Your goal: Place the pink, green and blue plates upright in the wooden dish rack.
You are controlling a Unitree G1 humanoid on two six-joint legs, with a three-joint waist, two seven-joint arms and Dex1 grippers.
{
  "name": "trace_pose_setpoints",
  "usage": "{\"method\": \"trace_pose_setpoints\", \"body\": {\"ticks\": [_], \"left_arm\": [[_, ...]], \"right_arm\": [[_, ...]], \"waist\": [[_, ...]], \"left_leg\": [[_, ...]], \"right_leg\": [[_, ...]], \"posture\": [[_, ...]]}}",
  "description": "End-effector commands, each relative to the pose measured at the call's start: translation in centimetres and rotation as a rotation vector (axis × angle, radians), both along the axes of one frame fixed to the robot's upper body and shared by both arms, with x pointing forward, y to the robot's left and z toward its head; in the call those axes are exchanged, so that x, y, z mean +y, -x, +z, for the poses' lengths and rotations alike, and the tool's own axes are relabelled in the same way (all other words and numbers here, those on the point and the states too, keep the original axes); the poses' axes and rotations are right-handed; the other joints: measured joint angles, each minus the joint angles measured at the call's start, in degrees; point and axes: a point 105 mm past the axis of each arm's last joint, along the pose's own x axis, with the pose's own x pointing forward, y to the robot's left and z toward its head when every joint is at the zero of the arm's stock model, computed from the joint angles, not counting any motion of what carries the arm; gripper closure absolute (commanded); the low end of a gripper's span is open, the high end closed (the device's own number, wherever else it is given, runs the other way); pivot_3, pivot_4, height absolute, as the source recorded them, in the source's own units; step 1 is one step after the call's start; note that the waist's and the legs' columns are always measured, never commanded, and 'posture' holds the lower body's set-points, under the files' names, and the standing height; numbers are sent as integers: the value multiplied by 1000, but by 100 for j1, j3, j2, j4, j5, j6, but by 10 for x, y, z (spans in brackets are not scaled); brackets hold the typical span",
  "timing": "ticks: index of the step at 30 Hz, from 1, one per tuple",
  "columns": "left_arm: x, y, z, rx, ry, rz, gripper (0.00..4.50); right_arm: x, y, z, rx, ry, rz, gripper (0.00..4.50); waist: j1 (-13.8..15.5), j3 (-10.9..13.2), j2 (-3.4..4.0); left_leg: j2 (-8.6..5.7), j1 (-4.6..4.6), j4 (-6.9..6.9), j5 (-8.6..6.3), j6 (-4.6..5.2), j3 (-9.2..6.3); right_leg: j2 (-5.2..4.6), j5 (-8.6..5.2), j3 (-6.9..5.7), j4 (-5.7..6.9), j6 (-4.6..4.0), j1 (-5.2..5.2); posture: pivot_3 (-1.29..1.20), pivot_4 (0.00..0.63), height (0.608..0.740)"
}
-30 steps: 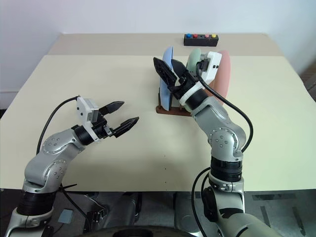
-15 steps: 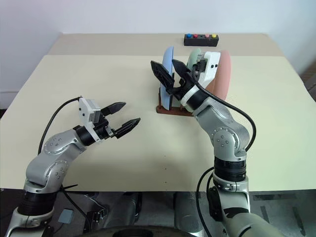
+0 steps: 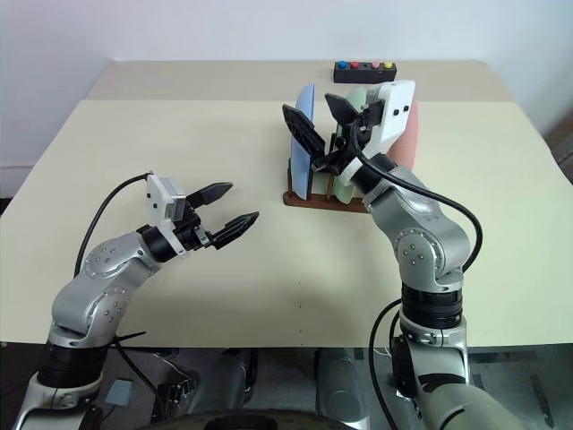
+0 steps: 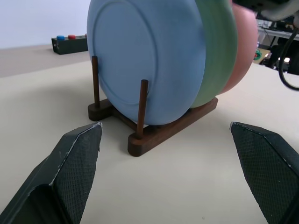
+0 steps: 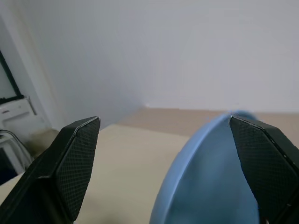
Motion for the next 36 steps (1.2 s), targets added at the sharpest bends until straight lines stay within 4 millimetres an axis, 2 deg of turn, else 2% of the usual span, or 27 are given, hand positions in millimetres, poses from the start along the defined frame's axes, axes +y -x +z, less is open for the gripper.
{"method": "trace_pose_setpoints", "body": {"ticks": [1,6,7,10,13,18,20,21,24,27,31,36], "left_arm": [[-3,1,8,-43,3,-13,0],[-4,-3,8,-46,3,-3,0],[-2,-5,5,-45,-10,8,0],[0,-10,0,-39,-26,25,0],[4,-17,-5,-35,-26,41,0],[4,-25,-13,-30,-37,57,0],[10,-28,-20,-14,-63,66,0],[13,-30,-23,-7,-76,76,0],[22,-32,-29,-4,-117,108,0],[27,-32,-33,-2,-142,130,0],[50,-28,-43,20,-157,197,0],[58,-24,-47,35,-158,229,0]], "right_arm": [[-5,28,38,-265,104,20,33],[-42,41,42,-332,174,-8,33],[-61,45,39,-309,193,-22,33],[-96,59,28,-250,254,-28,33],[-128,75,2,-132,327,-61,33],[-156,86,-27,-6,384,-104,33],[-172,88,-70,142,443,-151,33],[-175,90,-88,187,491,-158,33],[-177,85,-113,226,495,-179,33],[-182,78,-123,237,471,-203,33],[-187,69,-144,266,483,-226,33],[-188,65,-148,269,471,-218,33]], "waist": [[12,0,0],[35,-1,-2],[45,-1,-2],[70,1,-1],[56,0,0],[3,-1,6],[37,-5,-2],[48,-4,-3],[29,-3,-3],[1,-3,1],[11,-2,3],[57,-1,5]], "left_leg": [[0,0,0,0,0,0],[0,-5,4,-1,2,0],[0,-5,4,-1,2,0],[0,-8,7,-4,6,0],[0,-9,9,-9,15,2],[4,14,12,-10,17,18],[4,18,16,-9,17,21],[4,19,16,-9,17,18],[2,15,20,-10,17,22],[2,21,20,-10,17,31],[3,23,17,-10,16,30],[3,19,14,-10,17,27]], "right_leg": [[0,0,0,-2,0,0],[0,3,0,-8,6,4],[0,2,-1,-9,6,5],[-2,-2,-1,-13,-1,8],[-2,-2,-1,-15,0,9],[-1,-5,6,-13,-6,21],[0,-6,10,-12,-7,25],[2,-7,9,-15,-6,29],[-2,-8,11,-23,-7,31],[-3,-7,21,-19,-7,28],[-2,-7,21,-17,-6,29],[-2,-7,20,-16,-3,26]], "posture": [[0,150,734],[0,150,734],[0,150,734],[0,150,734],[0,150,734],[0,150,734],[0,150,734],[0,150,734],[0,150,734],[0,150,734],[0,150,734],[0,150,734]]}}
